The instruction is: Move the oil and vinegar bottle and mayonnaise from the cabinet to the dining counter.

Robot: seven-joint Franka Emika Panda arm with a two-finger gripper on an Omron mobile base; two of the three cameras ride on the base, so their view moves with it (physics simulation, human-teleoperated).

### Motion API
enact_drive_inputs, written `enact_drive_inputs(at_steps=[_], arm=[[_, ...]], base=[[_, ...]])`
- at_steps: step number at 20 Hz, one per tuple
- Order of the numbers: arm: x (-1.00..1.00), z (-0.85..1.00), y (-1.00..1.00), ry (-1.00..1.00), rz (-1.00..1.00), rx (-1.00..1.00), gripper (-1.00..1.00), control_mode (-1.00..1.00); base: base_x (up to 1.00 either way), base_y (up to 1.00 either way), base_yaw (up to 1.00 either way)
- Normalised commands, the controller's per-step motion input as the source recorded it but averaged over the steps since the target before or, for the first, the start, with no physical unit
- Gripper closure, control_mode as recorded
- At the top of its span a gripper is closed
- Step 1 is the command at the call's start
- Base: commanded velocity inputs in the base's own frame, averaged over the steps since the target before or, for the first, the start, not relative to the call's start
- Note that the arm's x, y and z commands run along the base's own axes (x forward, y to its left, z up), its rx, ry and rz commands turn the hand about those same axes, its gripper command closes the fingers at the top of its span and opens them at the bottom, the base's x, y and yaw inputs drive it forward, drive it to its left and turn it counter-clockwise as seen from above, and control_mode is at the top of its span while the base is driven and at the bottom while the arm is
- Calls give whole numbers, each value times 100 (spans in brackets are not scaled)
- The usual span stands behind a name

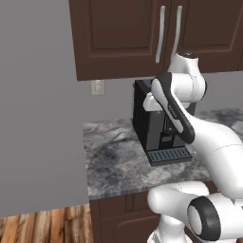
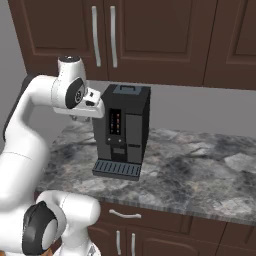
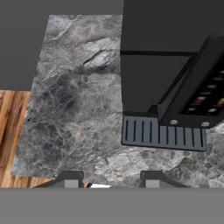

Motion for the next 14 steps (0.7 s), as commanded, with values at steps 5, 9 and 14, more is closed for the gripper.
enact_drive_inputs(at_steps=[5, 9, 14], arm=[[-44, 0, 0, -5, -1, 0, -100, -100], [-78, 2, -8, -27, -11, 0, -100, -100], [-60, 30, -26, -43, -15, 0, -100, -100]], base=[[0, 0, 0], [0, 0, 0], [0, 0, 0]])
